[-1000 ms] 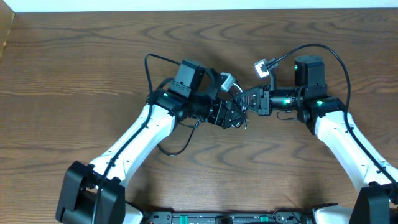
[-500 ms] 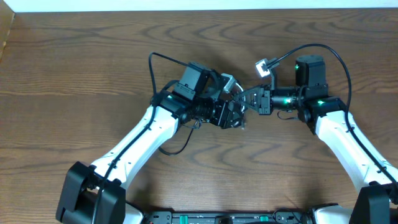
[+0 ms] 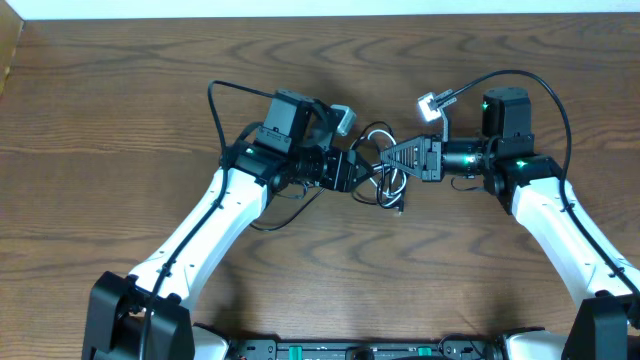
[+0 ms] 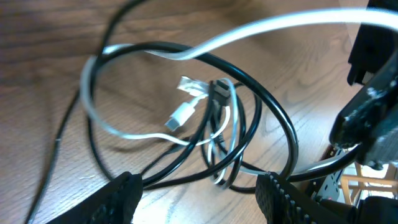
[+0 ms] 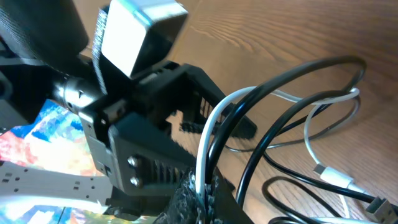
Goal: Untangle cables
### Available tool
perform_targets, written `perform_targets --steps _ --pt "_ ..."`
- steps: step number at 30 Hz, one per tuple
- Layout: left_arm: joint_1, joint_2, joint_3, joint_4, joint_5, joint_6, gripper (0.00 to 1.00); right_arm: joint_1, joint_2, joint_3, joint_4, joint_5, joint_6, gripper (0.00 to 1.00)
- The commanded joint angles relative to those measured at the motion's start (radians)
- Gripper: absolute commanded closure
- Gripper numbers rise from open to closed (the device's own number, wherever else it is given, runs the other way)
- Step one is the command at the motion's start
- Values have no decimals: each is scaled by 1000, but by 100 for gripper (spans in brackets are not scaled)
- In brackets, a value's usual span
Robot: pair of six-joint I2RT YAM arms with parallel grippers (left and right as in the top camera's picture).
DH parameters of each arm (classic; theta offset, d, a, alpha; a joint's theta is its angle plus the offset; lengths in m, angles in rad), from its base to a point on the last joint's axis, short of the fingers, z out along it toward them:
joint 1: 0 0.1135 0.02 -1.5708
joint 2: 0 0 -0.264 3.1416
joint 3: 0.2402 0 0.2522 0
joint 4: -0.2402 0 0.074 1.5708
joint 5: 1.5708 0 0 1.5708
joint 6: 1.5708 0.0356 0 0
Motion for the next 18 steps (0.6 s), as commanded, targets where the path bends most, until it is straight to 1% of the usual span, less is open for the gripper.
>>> perform_targets --steps 1,3,9,15,18 --pt "-17 13 -1 2 -8 5 36 5 5 14 36 -77 34 99" --pt "-23 23 -1 2 -3 3 37 5 5 14 58 -80 61 99" --pt "-58 27 -1 6 -5 -10 36 8 5 14 76 -81 64 99" --pt "-84 27 -3 9 -54 -10 37 9 5 14 82 -82 83 99" --pt "-93 29 -5 10 -53 -10 37 10 4 14 82 -87 83 99"
